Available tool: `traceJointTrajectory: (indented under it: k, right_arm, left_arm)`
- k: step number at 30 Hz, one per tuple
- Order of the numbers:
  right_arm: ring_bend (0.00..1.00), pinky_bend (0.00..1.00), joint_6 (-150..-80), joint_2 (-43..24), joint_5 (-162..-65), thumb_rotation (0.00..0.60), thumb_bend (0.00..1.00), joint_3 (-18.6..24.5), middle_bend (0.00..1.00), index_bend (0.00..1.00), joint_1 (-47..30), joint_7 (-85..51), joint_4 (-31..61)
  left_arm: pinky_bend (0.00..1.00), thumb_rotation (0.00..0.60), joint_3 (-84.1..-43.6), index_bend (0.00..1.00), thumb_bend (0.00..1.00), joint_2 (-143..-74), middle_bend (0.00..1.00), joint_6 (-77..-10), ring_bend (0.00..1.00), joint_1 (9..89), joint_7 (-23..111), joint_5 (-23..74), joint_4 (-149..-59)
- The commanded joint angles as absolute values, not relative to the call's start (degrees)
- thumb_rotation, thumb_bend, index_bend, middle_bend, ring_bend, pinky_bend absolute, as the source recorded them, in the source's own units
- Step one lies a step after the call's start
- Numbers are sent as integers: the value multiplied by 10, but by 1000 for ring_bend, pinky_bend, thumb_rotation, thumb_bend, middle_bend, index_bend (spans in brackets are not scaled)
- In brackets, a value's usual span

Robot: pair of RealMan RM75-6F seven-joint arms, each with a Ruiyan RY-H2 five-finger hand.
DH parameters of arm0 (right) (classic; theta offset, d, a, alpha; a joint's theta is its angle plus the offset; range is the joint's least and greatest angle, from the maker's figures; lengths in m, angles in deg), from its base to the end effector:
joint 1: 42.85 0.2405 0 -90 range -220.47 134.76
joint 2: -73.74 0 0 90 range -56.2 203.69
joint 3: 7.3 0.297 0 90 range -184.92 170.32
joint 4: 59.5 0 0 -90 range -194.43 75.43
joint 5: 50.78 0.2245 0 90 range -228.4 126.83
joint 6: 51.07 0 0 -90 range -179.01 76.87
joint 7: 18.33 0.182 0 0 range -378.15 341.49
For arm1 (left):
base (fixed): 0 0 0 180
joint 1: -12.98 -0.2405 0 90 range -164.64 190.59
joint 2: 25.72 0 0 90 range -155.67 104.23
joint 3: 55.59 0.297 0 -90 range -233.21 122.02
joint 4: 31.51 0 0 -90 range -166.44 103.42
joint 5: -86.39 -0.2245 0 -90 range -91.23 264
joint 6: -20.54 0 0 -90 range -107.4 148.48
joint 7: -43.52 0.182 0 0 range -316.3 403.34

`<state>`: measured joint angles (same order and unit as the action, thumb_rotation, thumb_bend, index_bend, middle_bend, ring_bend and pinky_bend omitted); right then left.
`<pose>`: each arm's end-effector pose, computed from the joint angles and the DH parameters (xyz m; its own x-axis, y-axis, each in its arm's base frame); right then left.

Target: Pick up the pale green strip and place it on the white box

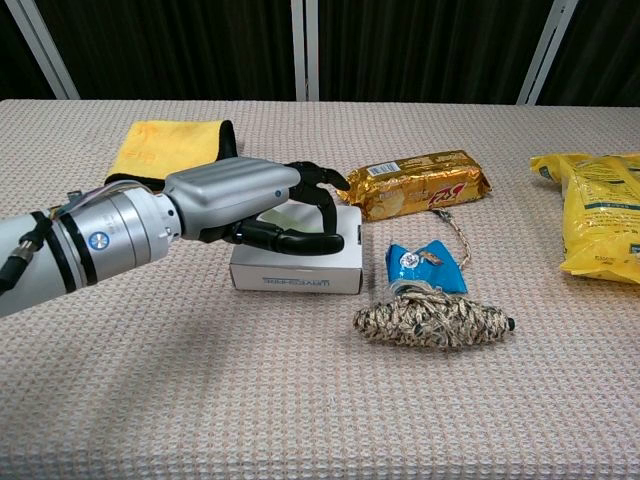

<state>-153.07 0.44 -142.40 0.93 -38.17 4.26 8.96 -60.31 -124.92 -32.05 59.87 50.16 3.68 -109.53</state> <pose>-0.3705 -0.2322 0.2023 0.2159 0.3386 0.9158 -0.9394 -0.1837 0.2894 -0.1016 0.3567 -0.1280 0.4472 0.3246 0.8335 0.7338 -0.6660 -0.1344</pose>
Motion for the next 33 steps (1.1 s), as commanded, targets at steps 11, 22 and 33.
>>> traceJointTrajectory:
  k: [11,22,33]
  right_arm:
    - [0,0,-1530,5,-1424,600,323,9,0,0,-381,43,91]
    - [0,0,-1532,6,-1424,600,322,10,0,0,-382,44,90]
    - [0,0,-1530,4,-1424,600,323,9,0,0,-382,44,88]
  left_arm:
    - [122,0,-605,352,0,-1255,85,-313,0,602,505,45,-1082]
    - [122,0,-609,355,0,-1253,85,-316,0,603,506,47,-1087]
    - [122,0,-608,348,0,-1252,85,-310,0,604,510,53,-1084]
